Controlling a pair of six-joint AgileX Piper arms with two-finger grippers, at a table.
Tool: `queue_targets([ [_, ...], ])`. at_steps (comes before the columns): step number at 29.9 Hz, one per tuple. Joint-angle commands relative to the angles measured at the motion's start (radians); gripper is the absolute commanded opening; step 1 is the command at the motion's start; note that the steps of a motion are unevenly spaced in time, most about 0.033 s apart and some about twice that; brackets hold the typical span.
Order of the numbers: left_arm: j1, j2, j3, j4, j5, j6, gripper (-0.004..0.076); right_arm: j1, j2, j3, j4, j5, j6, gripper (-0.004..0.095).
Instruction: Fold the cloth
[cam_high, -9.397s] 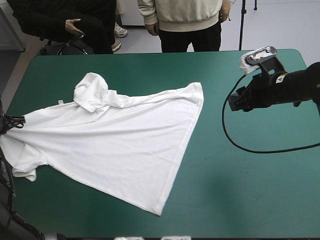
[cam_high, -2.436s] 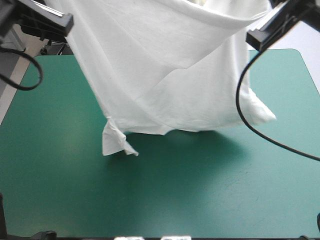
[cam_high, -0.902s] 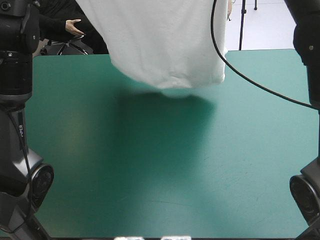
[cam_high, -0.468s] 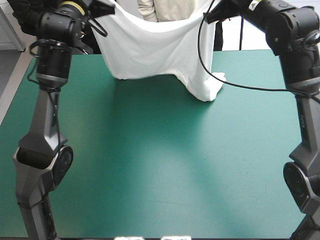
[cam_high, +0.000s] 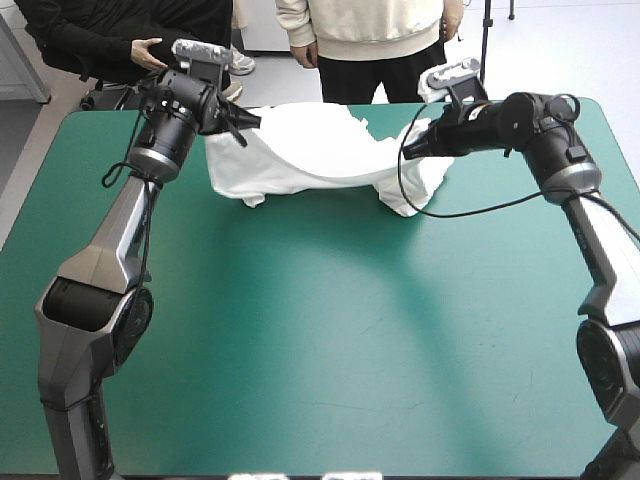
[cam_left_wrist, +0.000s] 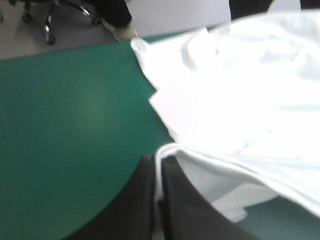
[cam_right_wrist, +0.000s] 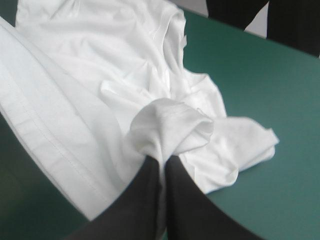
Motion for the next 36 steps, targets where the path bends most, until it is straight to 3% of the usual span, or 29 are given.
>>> queue_targets([
  [1,-0.001,-0.134,0.14,-0.046,-0.111,0.018,-0.0009,-0.01,-0.103,0.087,0.017,-0.08,-0.019,-0.0017],
  [9,-0.001,-0.401,0.608,-0.054,-0.252,0.032,-0.0009,-0.01,-0.226,0.349,0.055,-0.119,-0.059,-0.0017],
  [21,-0.001,-0.745,1.159,-0.178,-0.307,0.105,-0.0009,-0.008,-0.443,0.616,0.092,-0.022,-0.035,-0.0016],
  [26,-0.001,-0.862,1.265,-0.202,-0.25,0.146,-0.0009,-0.008,-0.561,0.722,0.089,0.049,0.001,-0.0013],
  [32,-0.001,-0.973,1.306,-0.212,-0.118,0.187,-0.0012,-0.008,-0.716,0.879,-0.042,0.153,0.152,-0.0011],
  [36,-0.001,-1.029,1.333,-0.212,-0.032,0.187,-0.0012,-0.008,-0.82,0.974,-0.021,0.198,0.189,-0.0011],
])
